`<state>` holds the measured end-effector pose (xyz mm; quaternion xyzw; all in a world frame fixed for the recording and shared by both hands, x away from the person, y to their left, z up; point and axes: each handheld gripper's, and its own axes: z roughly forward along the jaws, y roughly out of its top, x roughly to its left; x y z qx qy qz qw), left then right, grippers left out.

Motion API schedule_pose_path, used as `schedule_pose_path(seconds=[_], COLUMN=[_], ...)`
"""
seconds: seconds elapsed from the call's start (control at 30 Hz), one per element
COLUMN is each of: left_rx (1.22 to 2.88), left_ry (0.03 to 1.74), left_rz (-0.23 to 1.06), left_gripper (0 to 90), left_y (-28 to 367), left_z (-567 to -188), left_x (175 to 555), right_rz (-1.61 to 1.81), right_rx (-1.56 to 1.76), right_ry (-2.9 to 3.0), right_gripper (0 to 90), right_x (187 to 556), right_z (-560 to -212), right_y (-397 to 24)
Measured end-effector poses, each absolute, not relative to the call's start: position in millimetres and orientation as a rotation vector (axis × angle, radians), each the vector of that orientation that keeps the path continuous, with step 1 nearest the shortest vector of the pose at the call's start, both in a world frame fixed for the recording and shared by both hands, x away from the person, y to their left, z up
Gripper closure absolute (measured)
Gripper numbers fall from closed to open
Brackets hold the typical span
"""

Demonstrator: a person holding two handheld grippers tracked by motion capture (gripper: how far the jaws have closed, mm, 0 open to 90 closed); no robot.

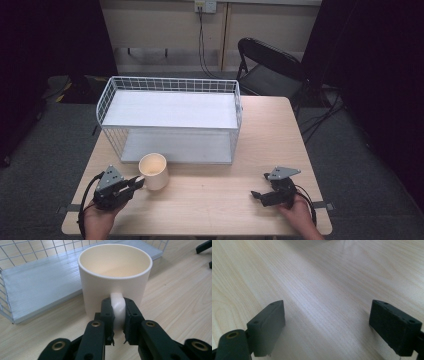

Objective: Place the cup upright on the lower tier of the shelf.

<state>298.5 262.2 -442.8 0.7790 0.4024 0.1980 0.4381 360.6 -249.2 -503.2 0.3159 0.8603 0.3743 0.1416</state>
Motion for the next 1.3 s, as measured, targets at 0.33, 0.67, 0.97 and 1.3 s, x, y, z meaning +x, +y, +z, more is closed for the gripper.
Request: schedule_pose_path(seconds=[0.33,0.67,0.97,1.3], left_rx=[1.931,1.895,1.872,1.849], left_ry=[1.005,1.032,1.049,1.082], left_rz=[0.502,0.527,0.562,0.607], left_gripper=[80.4,80.4,80.4,80.4], left_y=[258,256,248,238], left_z=[-438,-434,-431,-429], left_x=[307,316,327,344], right_rz=[1.08,1.08,1.083,1.082], right_rx=[0.912,0.912,0.912,0.913], right_ry=[2.483,2.483,2.481,2.481], right_gripper=[12.7,12.7,12.7,12.7], right_x=[361,361,360,360], right_z=[-503,-503,-503,-503], right_y=[-249,-249,-249,-249])
